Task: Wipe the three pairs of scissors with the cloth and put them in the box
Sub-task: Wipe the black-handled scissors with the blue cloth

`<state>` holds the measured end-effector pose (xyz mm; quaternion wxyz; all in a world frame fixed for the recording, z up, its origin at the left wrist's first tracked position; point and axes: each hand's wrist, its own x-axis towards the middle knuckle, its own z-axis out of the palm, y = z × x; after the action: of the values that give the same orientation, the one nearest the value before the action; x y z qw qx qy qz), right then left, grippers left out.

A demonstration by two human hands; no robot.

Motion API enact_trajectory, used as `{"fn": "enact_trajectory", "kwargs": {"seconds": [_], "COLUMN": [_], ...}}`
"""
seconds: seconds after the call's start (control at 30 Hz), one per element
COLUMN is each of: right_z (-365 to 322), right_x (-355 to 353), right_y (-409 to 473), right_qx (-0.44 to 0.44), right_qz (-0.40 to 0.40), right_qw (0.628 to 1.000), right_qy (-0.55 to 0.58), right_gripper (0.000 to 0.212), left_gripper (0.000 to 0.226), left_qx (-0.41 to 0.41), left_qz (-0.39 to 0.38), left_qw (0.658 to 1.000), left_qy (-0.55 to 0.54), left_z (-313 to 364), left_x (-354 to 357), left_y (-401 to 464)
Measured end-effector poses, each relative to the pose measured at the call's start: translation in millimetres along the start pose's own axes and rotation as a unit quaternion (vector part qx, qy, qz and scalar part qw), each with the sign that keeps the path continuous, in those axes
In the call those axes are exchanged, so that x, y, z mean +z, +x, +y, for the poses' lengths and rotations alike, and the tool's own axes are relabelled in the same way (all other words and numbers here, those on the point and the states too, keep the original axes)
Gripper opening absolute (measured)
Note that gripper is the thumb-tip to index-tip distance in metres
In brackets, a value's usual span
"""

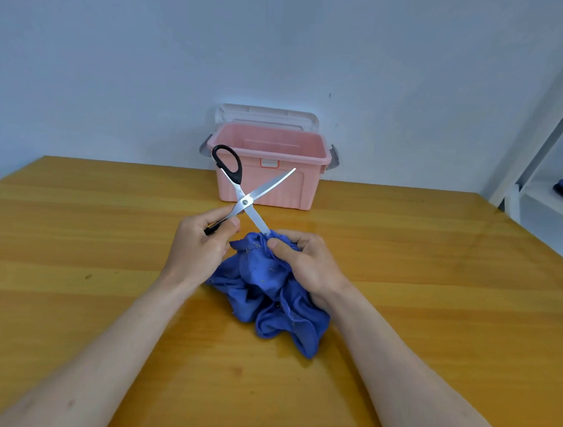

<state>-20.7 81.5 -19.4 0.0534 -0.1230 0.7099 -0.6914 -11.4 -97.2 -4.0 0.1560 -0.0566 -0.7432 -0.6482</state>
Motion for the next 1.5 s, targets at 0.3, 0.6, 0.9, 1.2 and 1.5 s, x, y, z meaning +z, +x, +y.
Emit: {"fn": "enact_trajectory", "kwargs": {"seconds": [0.3,0.6,0.9,1.2,1.5], "right_z": [-3,1,2,0,-1], "right_x": [9,6,8,15,9], "right_y": [0,-1,-1,0,-3], "right_qx": [-0.027,0.005,0.005,-0.021,0.007], "right_qz": [0.069,-0.009,0.041,0.030,0.022], "right_qw": [0.997,0.999,0.999,0.999,1.000], "right_qy": [-0.020,0.038,-0.007,0.005,-0.010], "right_gripper": [0.058,0.022,0.039,0.070,0.023], "left_gripper": [0.027,0.017,0.025,0.029,0.032], "left_qx": [0.003,-0.021,0.019,-0.020,-0.019], "left_qz": [-0.036,0.009,-0.011,-0.004,0.014], "left_qw": [0.999,1.000,1.000,1.000,0.999], "left_qy": [0.012,-0.011,0.000,-0.024,-0.026], "left_z": [6,2,7,3,4], "left_x": [2,-1,3,1,-2], "left_y": [-7,0,-4,-1,2]}}
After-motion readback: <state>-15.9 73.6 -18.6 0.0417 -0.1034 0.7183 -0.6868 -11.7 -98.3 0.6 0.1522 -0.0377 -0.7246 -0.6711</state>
